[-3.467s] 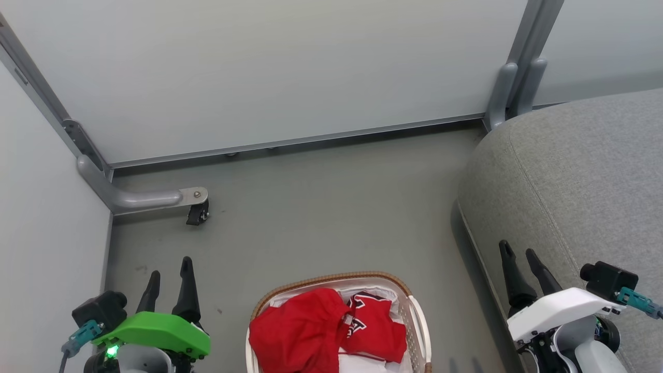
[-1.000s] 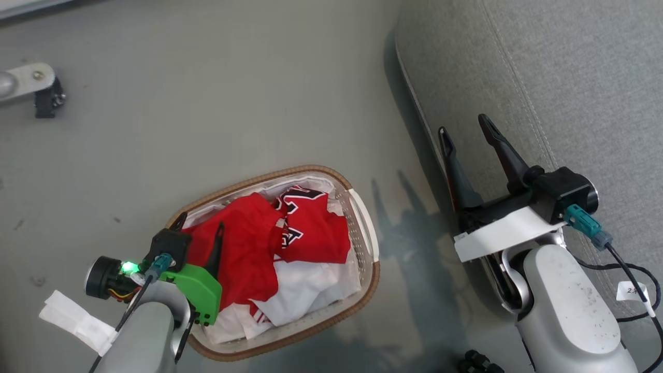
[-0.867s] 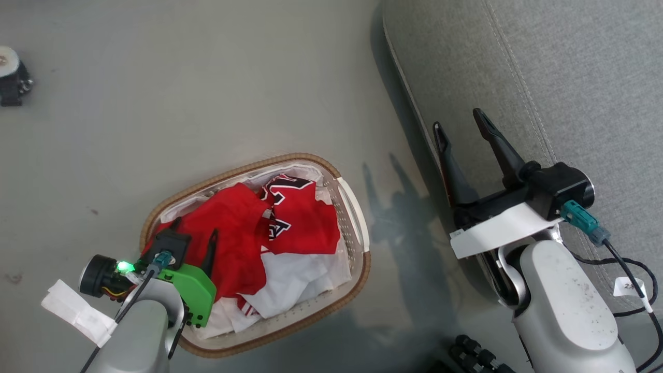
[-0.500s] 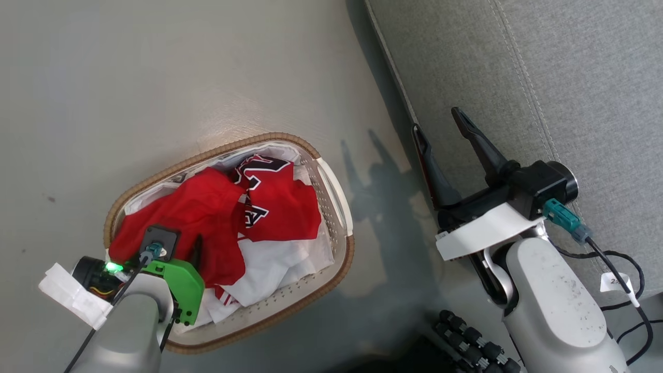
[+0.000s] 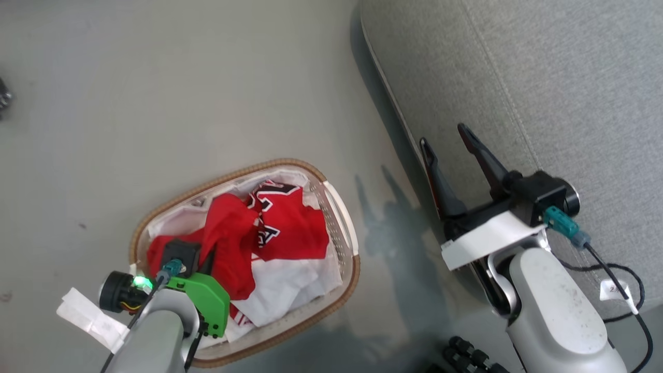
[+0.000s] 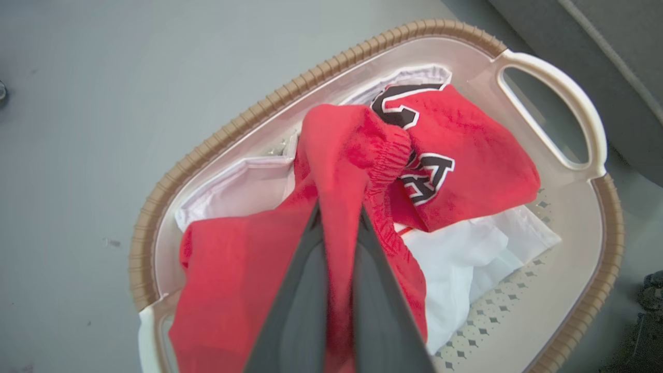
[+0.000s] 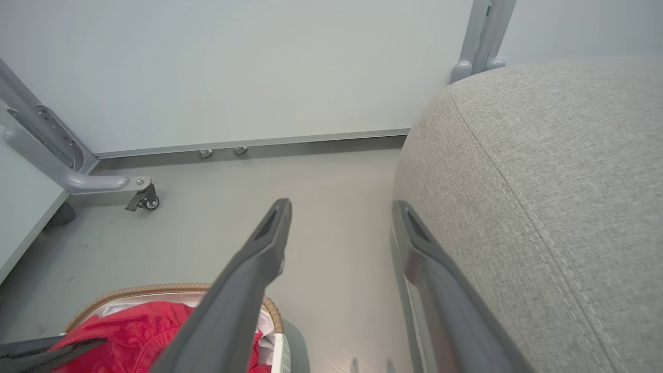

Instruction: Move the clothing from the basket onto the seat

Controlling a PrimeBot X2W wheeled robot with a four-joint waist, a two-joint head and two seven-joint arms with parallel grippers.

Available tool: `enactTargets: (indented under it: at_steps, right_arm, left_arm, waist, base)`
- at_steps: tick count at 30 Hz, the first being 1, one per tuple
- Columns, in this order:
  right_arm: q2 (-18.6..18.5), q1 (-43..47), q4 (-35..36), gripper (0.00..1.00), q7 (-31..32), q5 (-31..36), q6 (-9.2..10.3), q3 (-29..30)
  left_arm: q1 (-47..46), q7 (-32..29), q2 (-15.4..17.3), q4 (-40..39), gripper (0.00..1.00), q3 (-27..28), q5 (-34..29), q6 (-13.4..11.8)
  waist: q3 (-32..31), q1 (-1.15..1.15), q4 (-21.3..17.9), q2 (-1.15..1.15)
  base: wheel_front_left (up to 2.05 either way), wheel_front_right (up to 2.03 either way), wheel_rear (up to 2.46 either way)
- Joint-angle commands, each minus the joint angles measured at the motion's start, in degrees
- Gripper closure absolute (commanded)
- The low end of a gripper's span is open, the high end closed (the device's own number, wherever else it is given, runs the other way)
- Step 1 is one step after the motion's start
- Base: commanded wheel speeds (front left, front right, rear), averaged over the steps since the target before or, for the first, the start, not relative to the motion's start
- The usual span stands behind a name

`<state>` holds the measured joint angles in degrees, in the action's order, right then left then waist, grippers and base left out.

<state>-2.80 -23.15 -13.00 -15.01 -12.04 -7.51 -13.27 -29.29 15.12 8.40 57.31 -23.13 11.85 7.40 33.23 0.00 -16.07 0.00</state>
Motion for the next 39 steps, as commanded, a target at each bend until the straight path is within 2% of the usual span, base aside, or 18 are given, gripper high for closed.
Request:
enactTargets:
  at_steps: [1, 13, 28, 33, 39]
  right_arm:
    - [-0.2, 1.6, -0.6, 0.00, -0.3, 0.3, 0.04, 0.6]
    - [-0.2, 8.5, -3.5, 0.00, -0.3, 2.1, 0.04, 4.3]
    - [-0.2, 14.9, -6.5, 0.00, -0.3, 3.1, 0.04, 4.9]
    - [-0.2, 16.1, -7.6, 0.00, -0.3, 3.3, 0.04, 1.0]
    - [-0.3, 13.5, -9.1, 0.00, -0.3, 1.2, 0.05, -10.9]
  left_arm:
    - [1.6, 0.1, -0.2, -1.5, 1.00, 0.4, 0.4, 0.1]
    - [10.0, 0.1, -3.6, -14.8, 1.00, 3.8, 0.3, 0.1]
    - [11.3, 0.1, -5.1, -32.7, 1.00, 0.8, 4.3, 0.1]
    - [9.7, 0.1, -5.3, -37.0, 1.00, -0.9, 5.1, 0.1]
    - [8.3, 0.1, -5.4, -39.9, 1.00, -3.2, 5.6, 0.1]
  waist:
    - [-5.4, 0.00, 2.5, 0.00]
    - [-17.1, 0.00, 9.0, 0.00]
    - [-26.4, 0.00, 14.5, 0.00]
    - [-27.9, 0.00, 15.6, 0.00]
    - [-28.3, 0.00, 16.8, 0.00]
  base:
    - [0.00, 0.00, 0.00]
    - [0.00, 0.00, 0.00]
    - [0.00, 0.00, 0.00]
    - [0.00, 0.00, 0.00]
    - [0.00, 0.00, 0.00]
